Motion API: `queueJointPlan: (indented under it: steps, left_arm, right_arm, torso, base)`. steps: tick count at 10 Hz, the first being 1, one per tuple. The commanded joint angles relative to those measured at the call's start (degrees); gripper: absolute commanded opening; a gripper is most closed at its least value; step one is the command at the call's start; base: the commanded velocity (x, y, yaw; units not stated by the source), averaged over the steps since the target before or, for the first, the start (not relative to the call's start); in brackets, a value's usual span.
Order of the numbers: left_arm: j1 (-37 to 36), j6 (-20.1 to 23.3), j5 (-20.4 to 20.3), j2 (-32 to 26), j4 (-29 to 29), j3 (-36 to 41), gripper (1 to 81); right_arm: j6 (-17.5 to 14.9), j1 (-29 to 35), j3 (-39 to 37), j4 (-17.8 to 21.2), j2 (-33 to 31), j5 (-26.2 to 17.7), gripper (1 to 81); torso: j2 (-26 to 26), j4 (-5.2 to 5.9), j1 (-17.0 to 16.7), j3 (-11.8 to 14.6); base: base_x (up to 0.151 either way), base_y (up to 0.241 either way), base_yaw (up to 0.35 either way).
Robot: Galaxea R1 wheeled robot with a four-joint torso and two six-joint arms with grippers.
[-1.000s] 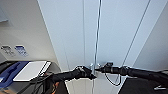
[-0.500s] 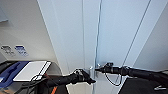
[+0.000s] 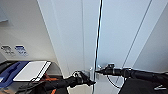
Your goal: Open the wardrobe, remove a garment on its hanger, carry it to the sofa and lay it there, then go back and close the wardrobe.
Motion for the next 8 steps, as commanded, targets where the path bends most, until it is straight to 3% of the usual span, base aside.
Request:
queueJointPlan:
  steps: [1, 8]
  left_arm:
    - [-5.5, 0.2, -4.7, 2.6, -2.3, 14.1, 81.1]
    - [-2.5, 0.3, -4.7, -8.3, -2.2, 27.3, 81.1]
  right_arm:
    - [0.3, 6.9, 6.3, 1.6, -0.2, -1.0, 81.1]
    - [0.3, 5.0, 11.7, 1.5, -5.0, 0.1, 81.1]
  torso:
    - [0.0, 0.0, 0.0, 0.0]
    - [0.0, 0.0, 0.0, 0.0]
  base:
    - [0.0, 0.0, 0.0]
    - [0.0, 0.0, 0.0]
